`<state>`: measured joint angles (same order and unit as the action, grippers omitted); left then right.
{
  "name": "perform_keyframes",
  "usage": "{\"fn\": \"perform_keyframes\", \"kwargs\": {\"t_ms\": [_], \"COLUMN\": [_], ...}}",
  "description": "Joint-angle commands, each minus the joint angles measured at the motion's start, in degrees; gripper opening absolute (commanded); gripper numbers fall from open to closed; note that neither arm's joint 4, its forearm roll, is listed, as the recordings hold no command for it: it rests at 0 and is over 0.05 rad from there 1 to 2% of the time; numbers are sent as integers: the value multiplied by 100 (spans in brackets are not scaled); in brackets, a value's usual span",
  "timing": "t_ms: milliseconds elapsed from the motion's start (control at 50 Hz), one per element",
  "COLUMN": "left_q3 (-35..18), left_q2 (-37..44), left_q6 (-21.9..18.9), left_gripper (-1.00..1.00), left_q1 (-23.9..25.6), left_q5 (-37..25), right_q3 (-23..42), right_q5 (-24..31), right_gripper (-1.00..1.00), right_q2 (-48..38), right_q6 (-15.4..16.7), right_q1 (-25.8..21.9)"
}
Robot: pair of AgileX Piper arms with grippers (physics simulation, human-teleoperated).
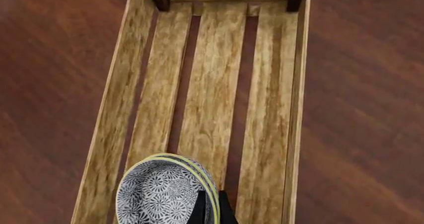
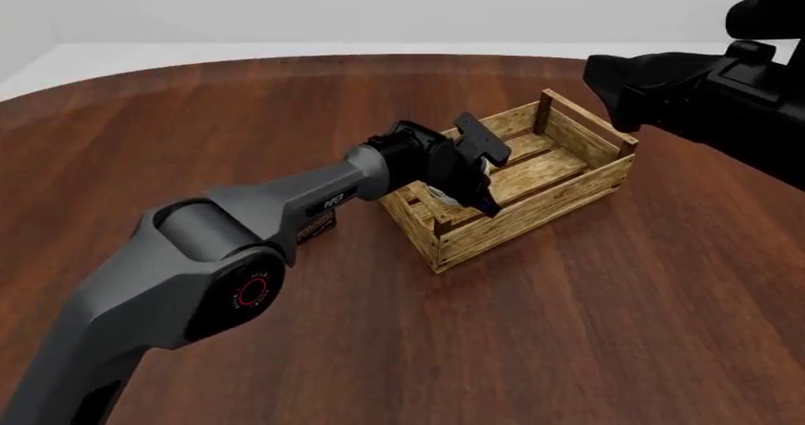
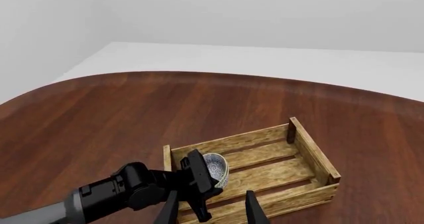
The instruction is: Stack the right bowl on the left bowl and place them in the tray.
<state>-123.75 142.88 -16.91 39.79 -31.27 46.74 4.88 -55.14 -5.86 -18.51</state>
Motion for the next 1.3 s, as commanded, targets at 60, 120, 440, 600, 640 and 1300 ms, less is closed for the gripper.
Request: {"fn": "perform_keyframes", "kwargs": {"t_ms": [60, 120, 440, 600, 640, 1300], "left_q3": [-3, 51, 147, 235, 271, 2300], "left_q2": [-8, -28, -146, -337, -389, -2168], "left_q6": [3, -37, -33, -10, -10, 79], "left_gripper": [-100, 100, 100, 100, 100, 100], "left_q1": [42, 43, 36, 58, 57, 217], "left_q5": [-17, 16, 46, 39, 51, 1053], "right_q3": [10, 9, -7, -17, -19, -33], "right_q5": [25, 22, 8, 12, 16, 24], "right_gripper": [100, 100, 100, 100, 100, 100], "right_q2": [13, 11, -5, 22, 31, 74], "right_q6": [0, 5, 11, 8, 13, 16], "right_q1": [-12, -11, -20, -27, -27, -27]}}
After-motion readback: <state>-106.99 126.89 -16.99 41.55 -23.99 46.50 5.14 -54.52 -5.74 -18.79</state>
